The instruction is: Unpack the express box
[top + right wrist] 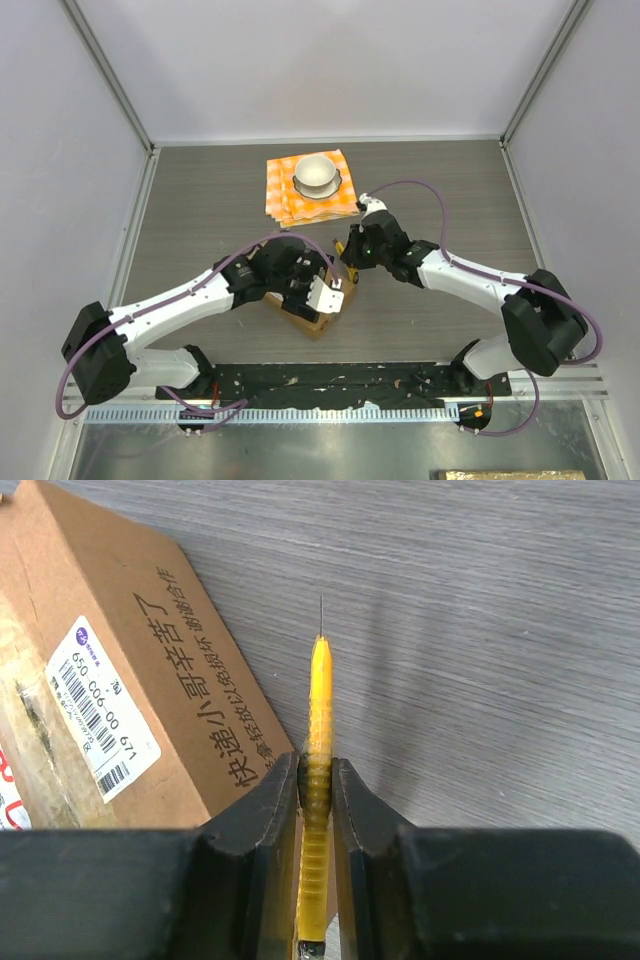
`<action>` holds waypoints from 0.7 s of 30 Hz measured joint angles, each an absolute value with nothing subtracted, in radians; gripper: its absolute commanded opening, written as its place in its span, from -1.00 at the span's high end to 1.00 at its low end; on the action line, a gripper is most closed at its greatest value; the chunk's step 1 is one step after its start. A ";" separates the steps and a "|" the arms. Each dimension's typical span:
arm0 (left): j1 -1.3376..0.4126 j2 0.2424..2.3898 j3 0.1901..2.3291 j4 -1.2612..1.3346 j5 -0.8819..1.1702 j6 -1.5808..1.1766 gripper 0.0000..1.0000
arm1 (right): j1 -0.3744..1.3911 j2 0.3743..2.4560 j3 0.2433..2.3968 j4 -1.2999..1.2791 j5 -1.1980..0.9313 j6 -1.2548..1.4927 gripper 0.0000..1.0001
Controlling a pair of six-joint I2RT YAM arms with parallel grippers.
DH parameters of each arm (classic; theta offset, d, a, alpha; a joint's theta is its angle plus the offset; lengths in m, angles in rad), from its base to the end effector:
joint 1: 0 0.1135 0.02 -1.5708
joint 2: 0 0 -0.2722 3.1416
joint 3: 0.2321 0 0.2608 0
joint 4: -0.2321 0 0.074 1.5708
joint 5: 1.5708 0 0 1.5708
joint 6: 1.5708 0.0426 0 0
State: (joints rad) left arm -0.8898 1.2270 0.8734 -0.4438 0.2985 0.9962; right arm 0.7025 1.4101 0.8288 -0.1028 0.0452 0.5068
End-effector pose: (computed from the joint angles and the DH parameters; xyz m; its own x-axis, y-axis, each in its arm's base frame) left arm 0.1585 -0.2155 0.2561 0.4871 0.6733 -0.5563 0.8520 -0.2264 0.4720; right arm 0.2392 0.2000 0.2193 -0.7220 0.0241 -0.6914 -0.3068 0.8846 0.3512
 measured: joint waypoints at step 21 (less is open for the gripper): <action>-0.970 1.197 0.665 -0.098 0.229 0.984 -0.70 | 0.691 1.494 0.802 0.056 -0.092 0.533 0.98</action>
State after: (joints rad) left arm -0.9695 1.1969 0.6647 -0.0982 0.2287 0.9840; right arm 0.6914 1.4937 0.8017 0.0559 -0.0917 0.5335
